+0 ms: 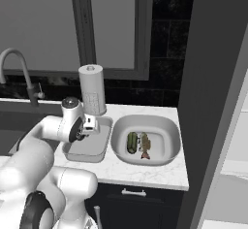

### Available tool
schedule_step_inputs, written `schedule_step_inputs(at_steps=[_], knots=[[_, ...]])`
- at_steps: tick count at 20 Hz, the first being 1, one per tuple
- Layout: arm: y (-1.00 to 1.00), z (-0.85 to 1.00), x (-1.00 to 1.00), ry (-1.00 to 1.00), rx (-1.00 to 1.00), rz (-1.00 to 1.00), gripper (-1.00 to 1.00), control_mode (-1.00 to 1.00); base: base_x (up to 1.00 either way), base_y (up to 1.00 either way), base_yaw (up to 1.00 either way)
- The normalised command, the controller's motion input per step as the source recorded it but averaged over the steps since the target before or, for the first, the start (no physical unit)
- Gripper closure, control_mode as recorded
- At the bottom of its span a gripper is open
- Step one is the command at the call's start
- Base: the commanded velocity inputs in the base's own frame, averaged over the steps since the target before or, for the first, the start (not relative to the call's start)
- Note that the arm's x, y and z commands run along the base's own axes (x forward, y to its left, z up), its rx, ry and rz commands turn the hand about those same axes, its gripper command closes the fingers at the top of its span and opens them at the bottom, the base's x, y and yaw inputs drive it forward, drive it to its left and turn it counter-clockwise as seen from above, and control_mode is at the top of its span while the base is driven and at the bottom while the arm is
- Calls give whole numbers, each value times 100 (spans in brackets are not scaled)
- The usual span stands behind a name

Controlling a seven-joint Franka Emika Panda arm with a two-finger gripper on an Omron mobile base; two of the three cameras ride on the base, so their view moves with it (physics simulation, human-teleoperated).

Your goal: Place one cucumber and one fish in each tupperware on the nearby counter, to pack two identical lunches.

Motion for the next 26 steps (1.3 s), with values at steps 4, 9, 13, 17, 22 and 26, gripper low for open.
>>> schedule_step_inputs(at_steps=[4,9,13,17,22,26], knots=[[0,-38,18,2,0,0,100,-100,0,0,0],[0,-27,13,0,0,0,100,-100,0,0,0],[0,-21,9,0,0,0,100,-100,0,0,0],[0,-22,7,0,0,0,100,-100,0,0,0],[0,-20,0,0,0,0,-100,-100,0,0,0],[0,-1,0,0,0,0,-100,-100,0,0,0]])
